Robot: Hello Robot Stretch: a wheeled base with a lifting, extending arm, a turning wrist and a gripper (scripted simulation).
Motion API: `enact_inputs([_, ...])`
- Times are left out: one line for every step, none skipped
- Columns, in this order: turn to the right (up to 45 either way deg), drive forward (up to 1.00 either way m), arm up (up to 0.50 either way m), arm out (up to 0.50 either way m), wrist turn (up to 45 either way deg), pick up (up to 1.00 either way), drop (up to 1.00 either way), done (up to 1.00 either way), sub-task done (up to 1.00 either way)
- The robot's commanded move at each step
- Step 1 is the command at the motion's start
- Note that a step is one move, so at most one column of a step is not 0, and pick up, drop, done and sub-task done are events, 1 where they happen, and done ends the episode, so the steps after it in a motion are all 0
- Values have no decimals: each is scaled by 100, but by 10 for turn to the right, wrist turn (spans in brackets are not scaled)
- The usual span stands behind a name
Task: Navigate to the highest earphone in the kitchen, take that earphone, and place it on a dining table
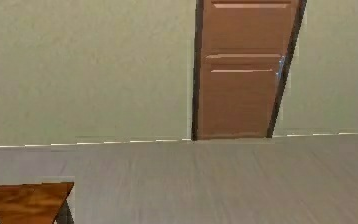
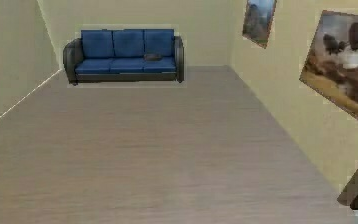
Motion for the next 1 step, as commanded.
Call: enact_inputs([0, 100, 0, 0, 0, 0, 0, 0, 0])
